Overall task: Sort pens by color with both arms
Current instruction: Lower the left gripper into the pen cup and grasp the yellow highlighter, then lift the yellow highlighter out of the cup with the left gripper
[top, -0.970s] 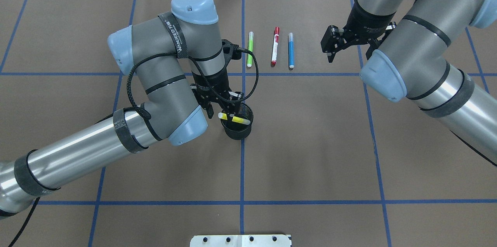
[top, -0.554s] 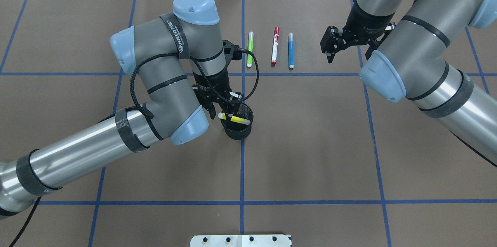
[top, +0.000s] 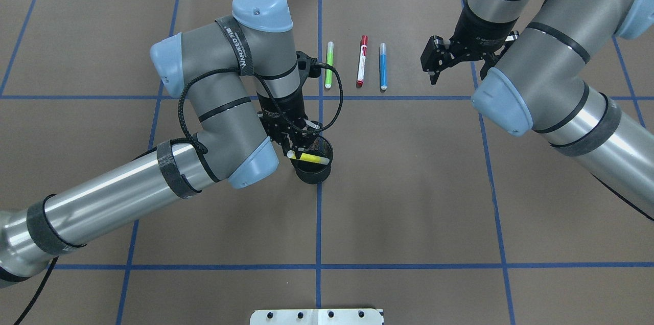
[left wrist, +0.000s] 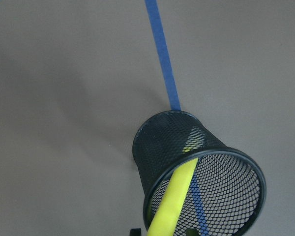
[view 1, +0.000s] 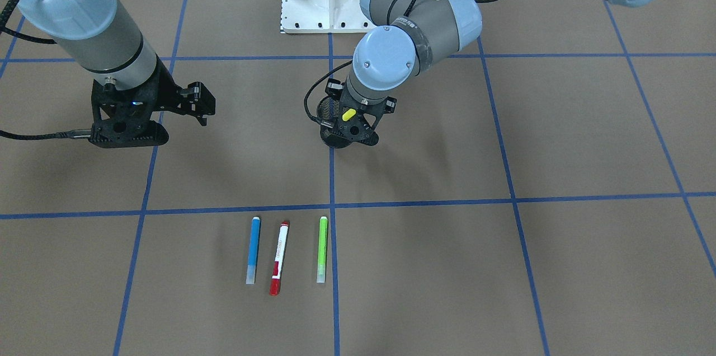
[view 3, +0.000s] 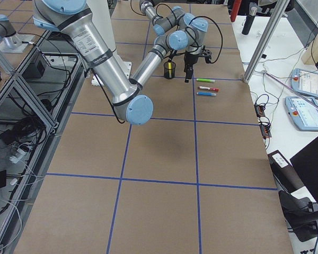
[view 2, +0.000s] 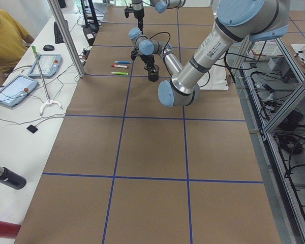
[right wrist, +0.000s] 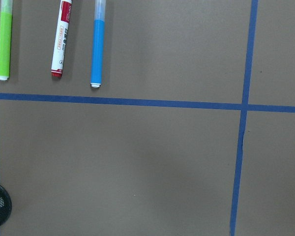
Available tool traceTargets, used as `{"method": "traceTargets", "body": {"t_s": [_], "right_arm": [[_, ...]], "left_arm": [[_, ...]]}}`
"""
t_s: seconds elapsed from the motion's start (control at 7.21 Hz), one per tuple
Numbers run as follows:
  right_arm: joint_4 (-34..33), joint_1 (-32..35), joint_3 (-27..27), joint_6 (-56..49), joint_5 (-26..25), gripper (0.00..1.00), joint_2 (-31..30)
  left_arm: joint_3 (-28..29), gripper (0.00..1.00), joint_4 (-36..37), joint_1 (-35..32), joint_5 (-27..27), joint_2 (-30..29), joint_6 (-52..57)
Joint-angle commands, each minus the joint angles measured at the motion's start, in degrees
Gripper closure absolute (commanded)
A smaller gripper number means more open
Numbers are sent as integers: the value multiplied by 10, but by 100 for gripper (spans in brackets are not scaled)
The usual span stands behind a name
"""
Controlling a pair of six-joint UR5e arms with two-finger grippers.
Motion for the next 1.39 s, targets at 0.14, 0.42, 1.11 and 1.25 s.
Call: {"method": "traceTargets", "body": {"t_s": [0.14,0.42,1.11,1.25], "right_arm": [[0,-1,0,0,0,1,0],[0,-1,0,0,0,1,0],[0,-1,2,0,0,1,2],[1,-1,2,1,-1,1,3]], "left_arm": [[4,72,-8,0,2,2,0],[2,72,-8,0,2,0,-2],[-40,92,0,-12,7,-2,-18],[-61,94,4,-25,7,3,-18]]}}
